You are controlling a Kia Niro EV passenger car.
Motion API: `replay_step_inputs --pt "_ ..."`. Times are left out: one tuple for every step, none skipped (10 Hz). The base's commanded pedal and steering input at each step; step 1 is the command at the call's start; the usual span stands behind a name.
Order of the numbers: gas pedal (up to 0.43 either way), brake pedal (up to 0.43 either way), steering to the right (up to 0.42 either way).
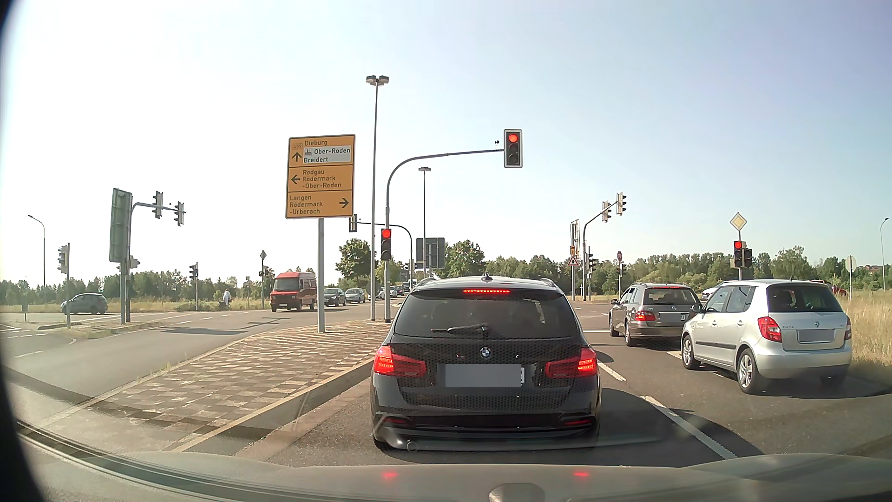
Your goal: Follow the waypoints while adhering to traffic rules and regulations
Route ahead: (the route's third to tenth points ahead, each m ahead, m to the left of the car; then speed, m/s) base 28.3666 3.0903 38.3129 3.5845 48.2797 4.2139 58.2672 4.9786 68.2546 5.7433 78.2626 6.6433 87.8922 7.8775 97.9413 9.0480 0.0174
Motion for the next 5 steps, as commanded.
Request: replay_step_inputs --pt "0.0 0.402 -0.006" --pt "0.0 0.402 -0.006" --pt "0.0 0.409 -0.006" --pt "0.0 0.402 -0.007" --pt "0.0 0.402 -0.006"
